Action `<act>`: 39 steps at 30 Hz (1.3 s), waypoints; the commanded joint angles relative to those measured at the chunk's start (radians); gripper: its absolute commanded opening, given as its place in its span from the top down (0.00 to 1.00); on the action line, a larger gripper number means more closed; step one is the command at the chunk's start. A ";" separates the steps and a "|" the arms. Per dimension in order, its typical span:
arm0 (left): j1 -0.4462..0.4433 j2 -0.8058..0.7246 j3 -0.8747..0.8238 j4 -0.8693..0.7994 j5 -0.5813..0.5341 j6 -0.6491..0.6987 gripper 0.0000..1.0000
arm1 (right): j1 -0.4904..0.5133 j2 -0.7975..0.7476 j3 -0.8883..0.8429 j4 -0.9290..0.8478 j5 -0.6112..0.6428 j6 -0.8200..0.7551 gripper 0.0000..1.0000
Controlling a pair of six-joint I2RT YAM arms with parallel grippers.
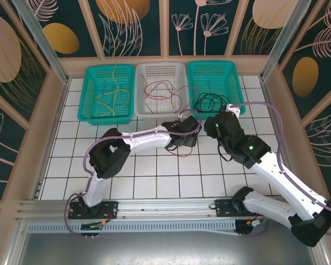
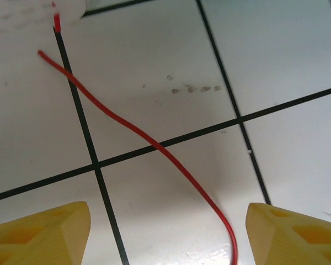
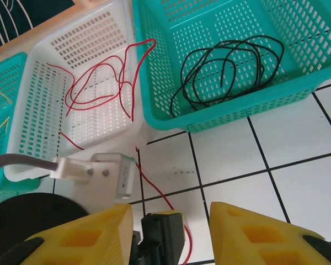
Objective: Untangle the cables
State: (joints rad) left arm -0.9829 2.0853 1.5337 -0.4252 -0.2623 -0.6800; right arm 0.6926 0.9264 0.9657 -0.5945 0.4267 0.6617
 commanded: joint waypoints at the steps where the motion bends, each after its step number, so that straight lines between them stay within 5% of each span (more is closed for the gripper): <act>1: 0.000 0.038 0.032 -0.003 -0.031 -0.076 0.27 | -0.008 -0.028 0.015 -0.041 0.035 0.014 0.59; 18: 0.000 0.161 0.110 -0.009 -0.046 -0.136 0.47 | -0.010 -0.054 0.008 -0.057 0.022 -0.010 0.59; 23: 0.001 0.165 0.109 -0.016 -0.028 -0.135 0.65 | -0.008 -0.056 0.007 -0.056 0.034 -0.013 0.59; 29: 0.001 0.090 0.035 -0.005 -0.015 -0.133 0.89 | -0.008 -0.057 -0.009 -0.033 0.030 -0.011 0.59; 39: -0.008 -0.209 -0.218 0.063 0.055 -0.124 1.00 | -0.009 -0.029 0.009 -0.003 0.009 -0.024 0.60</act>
State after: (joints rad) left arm -0.9836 1.9800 1.3640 -0.3996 -0.2420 -0.8131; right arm 0.6895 0.8909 0.9657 -0.6312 0.4255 0.6533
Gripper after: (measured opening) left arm 0.049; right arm 0.400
